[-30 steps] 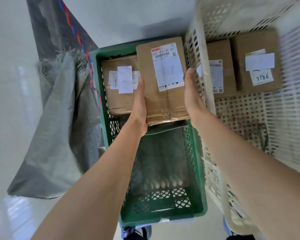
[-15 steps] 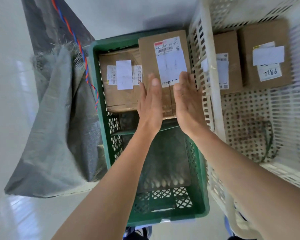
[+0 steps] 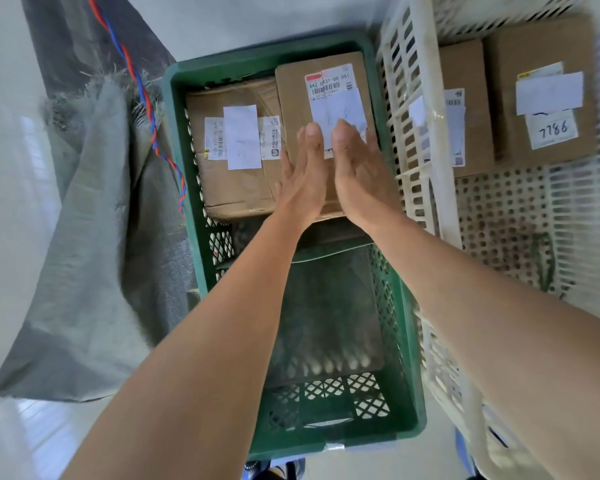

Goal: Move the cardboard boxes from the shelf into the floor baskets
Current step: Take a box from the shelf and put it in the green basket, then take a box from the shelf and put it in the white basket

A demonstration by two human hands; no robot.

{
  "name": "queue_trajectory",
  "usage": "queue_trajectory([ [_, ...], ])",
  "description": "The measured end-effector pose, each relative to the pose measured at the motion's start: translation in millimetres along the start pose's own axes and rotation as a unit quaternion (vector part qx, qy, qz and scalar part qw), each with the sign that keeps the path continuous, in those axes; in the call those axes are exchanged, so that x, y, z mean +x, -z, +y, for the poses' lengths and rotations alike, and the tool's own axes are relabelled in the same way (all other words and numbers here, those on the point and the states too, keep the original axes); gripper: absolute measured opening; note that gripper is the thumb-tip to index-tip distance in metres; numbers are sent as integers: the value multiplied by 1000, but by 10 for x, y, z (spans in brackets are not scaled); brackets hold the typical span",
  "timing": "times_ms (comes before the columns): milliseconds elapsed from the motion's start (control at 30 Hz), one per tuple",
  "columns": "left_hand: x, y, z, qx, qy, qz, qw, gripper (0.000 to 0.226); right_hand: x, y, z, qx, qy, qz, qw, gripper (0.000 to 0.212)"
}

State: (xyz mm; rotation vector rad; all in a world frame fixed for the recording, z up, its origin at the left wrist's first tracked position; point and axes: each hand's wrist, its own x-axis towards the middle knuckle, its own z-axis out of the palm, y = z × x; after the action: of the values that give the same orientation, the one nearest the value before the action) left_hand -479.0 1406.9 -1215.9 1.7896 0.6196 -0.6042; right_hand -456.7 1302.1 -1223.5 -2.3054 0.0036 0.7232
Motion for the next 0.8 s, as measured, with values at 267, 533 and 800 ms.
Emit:
queue_trajectory([
  [267,-69,120,125,-90,9,-32,995,73,0,-5,18,27,-60,26,997,81],
  [533,-602,384,401,-102,26,-23,994,77,-582,438,-498,160,-53,22,985,74],
  [800,-2340,1012,1310,-134,-64,-27,989,91,-2122,1744,-1386,266,-1,139,954,71],
])
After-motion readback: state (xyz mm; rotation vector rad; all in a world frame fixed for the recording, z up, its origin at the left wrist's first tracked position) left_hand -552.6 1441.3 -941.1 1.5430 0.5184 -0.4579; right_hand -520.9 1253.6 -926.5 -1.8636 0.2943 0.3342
